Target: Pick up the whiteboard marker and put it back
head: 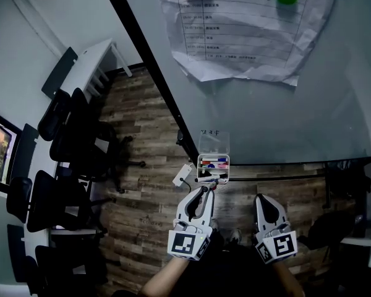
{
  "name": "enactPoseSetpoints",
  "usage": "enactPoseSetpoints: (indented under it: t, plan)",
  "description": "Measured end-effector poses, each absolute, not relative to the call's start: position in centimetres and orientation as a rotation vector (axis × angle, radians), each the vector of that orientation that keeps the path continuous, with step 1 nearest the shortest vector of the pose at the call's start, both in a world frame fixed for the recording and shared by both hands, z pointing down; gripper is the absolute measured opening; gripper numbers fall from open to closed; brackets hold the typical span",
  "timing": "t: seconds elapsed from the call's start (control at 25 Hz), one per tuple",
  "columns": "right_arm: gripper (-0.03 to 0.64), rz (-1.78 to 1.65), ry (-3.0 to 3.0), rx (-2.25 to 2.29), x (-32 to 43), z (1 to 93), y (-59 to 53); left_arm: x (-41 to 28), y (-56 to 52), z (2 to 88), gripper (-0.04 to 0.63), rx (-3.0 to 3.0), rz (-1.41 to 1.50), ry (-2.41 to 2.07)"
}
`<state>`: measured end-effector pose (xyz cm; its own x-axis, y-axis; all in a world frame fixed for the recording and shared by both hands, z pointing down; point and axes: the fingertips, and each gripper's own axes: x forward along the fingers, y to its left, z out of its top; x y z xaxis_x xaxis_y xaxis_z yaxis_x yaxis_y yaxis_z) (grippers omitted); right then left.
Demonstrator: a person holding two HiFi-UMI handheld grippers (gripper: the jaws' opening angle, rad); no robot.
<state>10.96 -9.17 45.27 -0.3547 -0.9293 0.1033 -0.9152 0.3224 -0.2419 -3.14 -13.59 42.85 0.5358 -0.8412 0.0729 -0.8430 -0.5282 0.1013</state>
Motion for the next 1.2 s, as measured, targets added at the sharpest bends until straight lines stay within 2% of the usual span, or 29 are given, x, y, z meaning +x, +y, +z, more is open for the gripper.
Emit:
enactPoseSetpoints:
  t: [1.2]
  plan:
    - [0.012,-0.497,2.538,-1.782,10.1,47.7,-15.5,-5.4,-20.8,45.6,0.074,2.585,0.102,-1.521]
